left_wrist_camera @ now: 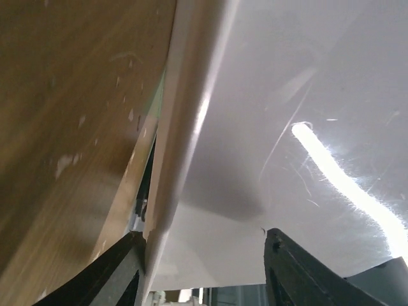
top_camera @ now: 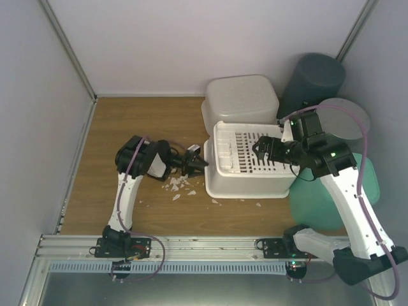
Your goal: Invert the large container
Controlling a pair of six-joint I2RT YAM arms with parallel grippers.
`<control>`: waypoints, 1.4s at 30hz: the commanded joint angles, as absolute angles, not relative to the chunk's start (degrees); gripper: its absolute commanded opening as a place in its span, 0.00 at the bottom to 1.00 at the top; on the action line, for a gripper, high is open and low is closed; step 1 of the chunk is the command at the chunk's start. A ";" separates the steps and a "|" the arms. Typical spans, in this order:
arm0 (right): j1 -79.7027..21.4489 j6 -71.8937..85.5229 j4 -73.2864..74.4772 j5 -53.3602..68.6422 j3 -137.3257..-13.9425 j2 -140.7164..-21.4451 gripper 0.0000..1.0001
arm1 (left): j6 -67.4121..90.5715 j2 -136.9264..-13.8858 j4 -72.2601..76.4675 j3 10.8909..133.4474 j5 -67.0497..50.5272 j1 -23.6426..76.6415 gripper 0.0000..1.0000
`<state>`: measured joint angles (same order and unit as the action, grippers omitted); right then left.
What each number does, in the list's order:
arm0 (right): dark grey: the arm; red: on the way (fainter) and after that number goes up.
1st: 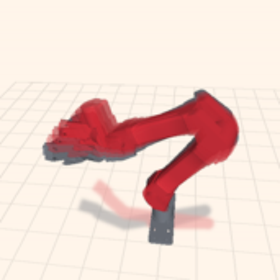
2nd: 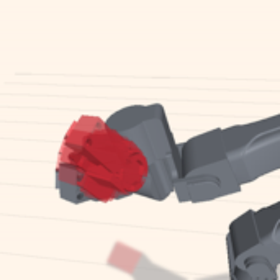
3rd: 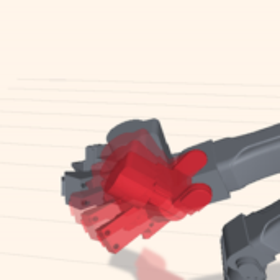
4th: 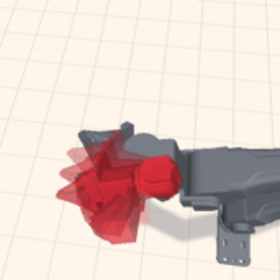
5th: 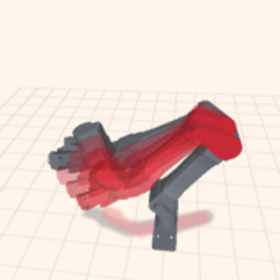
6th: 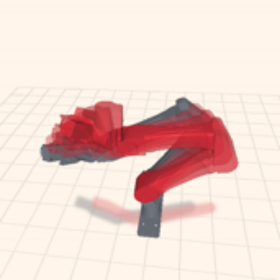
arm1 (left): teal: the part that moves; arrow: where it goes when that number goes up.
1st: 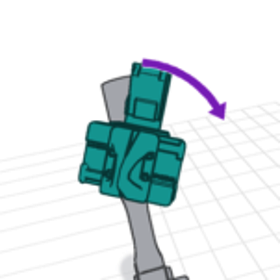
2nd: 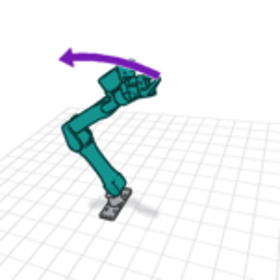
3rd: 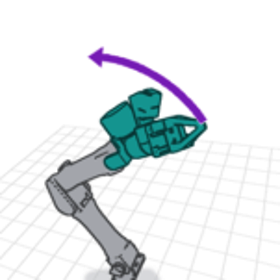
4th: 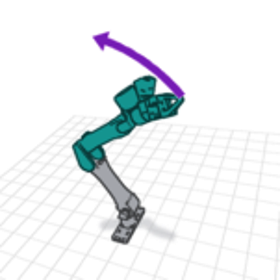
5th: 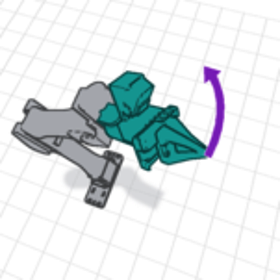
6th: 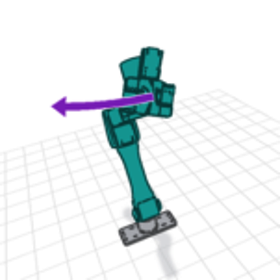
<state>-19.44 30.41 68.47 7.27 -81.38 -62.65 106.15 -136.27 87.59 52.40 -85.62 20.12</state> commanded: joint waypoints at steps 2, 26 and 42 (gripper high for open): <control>-23.33 29.47 64.72 18.95 -76.11 -60.99 0.98 | 116.80 -141.83 105.84 60.18 -86.71 20.79 0.54; -34.98 46.13 58.64 8.64 -51.68 -61.19 1.00 | 73.60 -123.28 46.39 50.58 -89.19 11.24 0.99; -43.79 58.75 50.32 4.01 -46.70 -64.64 1.00 | 18.41 -128.01 -26.07 79.32 -69.96 19.39 0.99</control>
